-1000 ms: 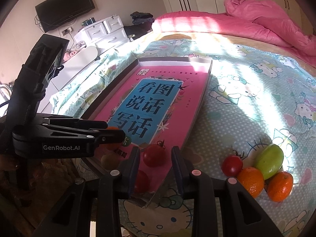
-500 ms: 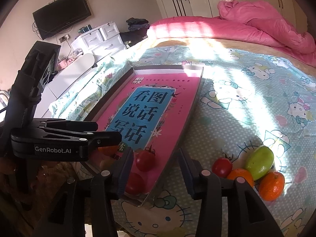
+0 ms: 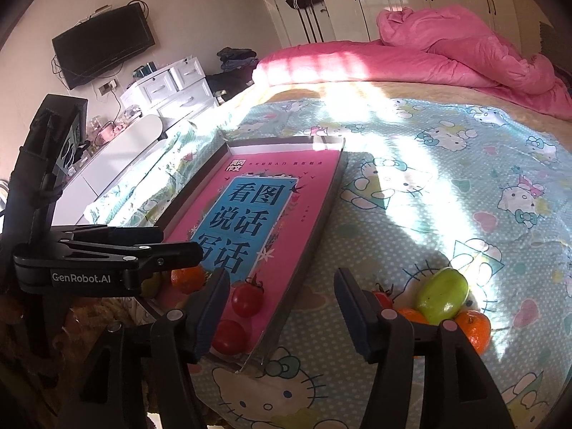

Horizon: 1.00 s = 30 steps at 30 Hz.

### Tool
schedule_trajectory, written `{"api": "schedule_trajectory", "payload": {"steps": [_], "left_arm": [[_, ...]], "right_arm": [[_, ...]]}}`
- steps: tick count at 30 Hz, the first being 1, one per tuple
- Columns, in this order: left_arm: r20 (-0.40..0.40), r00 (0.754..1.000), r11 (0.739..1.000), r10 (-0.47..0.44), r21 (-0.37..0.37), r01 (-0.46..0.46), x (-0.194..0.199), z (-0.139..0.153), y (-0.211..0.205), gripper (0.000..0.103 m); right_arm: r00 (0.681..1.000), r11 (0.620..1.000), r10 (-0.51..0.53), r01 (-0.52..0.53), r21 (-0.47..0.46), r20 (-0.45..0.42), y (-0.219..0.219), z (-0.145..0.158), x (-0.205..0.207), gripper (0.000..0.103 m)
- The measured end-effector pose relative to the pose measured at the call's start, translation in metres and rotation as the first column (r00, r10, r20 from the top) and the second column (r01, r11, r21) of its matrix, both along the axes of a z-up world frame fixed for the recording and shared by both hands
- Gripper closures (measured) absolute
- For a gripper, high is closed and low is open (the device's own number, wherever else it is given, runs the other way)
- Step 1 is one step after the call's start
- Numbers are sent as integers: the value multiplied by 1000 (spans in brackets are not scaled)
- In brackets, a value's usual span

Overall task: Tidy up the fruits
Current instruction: 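Move both open tools back over the remaining fruit cluster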

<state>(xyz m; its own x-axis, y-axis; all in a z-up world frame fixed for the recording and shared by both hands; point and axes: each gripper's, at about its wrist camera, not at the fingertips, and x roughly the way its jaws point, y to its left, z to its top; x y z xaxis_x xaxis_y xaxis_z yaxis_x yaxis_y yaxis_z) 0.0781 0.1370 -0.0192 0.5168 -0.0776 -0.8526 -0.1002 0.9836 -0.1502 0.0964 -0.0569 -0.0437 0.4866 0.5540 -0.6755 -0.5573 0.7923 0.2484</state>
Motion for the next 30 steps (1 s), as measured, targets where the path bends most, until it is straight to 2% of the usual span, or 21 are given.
{"api": "schedule_trajectory", "payload": {"steps": [6,16,30], "left_arm": [[13,1000,1000,-13,2,13,-2,6,-8,27],[28,998,998,-56,6,56,-1,15,-31,27],[44,990,990,-136,28,135,2,28,-74,27]], "right_arm": [[1000,1000,-28,27,15,13,-11,7,-2,38],[995,996,-85,83,38,47,-38,22,-3,37],[973,969,-229,225,103,35,-97,38,4,34]]}}
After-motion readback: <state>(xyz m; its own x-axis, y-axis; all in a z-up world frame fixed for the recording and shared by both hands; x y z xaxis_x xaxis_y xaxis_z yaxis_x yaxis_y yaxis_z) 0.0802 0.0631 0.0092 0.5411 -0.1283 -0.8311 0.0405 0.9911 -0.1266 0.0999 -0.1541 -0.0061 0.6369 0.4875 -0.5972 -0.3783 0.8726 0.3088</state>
